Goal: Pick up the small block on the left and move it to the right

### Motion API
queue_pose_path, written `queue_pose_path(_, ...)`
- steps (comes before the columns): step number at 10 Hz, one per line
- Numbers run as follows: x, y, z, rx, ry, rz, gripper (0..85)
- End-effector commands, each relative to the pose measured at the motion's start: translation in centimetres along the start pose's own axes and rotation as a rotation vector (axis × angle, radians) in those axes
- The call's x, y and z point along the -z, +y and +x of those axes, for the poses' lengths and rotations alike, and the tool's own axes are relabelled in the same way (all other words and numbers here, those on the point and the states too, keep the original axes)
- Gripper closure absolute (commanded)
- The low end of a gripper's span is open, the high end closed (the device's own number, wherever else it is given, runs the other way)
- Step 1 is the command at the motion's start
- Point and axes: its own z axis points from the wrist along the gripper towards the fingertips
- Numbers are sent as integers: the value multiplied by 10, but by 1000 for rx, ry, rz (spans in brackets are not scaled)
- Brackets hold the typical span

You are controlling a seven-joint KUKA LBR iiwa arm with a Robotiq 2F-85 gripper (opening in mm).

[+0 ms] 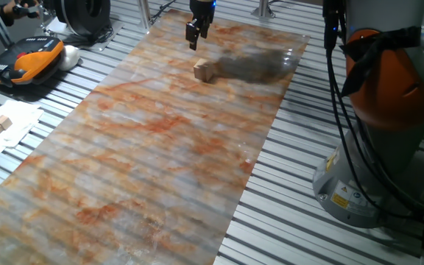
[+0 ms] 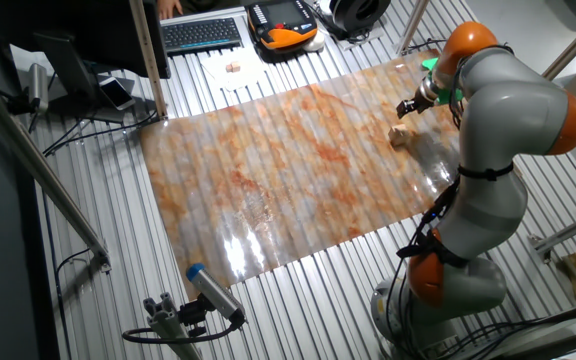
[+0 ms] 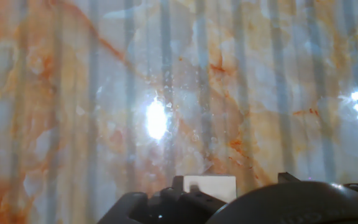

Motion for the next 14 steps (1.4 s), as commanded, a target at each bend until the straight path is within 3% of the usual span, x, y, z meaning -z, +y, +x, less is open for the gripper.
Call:
queue_pose_path(1,-3,-1,-1,4,1,1,170)
queue_pose_path(3,-8,2,0,-37,-5,1,170)
queue_pose_path(5,-12,8,3,-102,-13,22,170)
queue_pose_path(10,-15,9,4,-11,-26,-2,170)
queue_pose_path(11,-16,9,4,12,-25,6,170)
queue_pose_path(14,-27,8,7,41,-29,-3,170)
